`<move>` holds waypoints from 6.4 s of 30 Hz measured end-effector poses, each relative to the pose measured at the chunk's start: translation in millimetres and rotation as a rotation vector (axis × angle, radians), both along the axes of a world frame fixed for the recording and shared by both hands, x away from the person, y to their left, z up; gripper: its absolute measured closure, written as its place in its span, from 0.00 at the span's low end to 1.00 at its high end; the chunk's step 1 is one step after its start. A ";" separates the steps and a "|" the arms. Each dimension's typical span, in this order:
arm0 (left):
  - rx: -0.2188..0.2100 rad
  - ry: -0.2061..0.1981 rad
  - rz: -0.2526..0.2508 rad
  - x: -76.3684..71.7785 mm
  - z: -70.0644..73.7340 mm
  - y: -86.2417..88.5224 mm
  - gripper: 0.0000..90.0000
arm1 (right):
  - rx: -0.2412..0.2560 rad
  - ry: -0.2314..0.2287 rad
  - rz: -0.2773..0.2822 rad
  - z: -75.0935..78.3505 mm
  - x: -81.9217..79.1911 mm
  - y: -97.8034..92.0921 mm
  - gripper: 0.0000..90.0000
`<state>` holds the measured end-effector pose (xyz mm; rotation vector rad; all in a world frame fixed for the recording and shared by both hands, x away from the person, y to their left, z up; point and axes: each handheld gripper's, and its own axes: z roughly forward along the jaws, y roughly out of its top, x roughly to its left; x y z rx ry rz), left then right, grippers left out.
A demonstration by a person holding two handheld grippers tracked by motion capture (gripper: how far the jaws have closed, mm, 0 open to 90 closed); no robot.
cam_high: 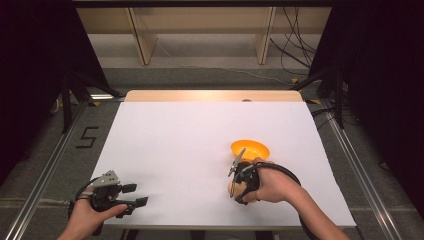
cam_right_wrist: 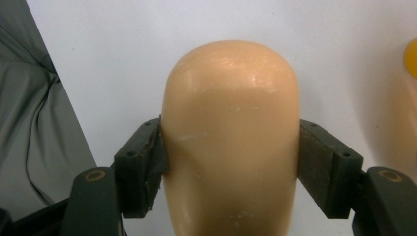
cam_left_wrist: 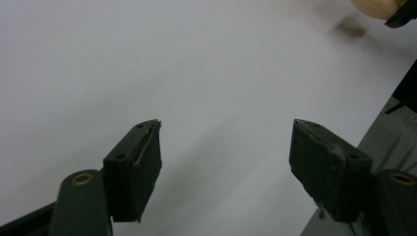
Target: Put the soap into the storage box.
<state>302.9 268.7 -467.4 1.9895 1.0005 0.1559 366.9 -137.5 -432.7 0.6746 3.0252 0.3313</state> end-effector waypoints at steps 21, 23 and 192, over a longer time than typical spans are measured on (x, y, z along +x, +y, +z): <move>0.001 0.000 0.001 0.0 0.0 0.1 0.31 | 0.011 0.011 -0.017 0.8 -1.2 -9.3 0.37; 0.001 -0.001 0.001 -0.1 0.0 0.1 0.31 | 0.014 0.010 -0.012 0.4 -0.9 -10.8 0.37; -0.007 -0.002 0.013 0.6 0.4 0.9 0.31 | 0.156 -0.214 -0.233 39.7 91.5 -58.1 0.37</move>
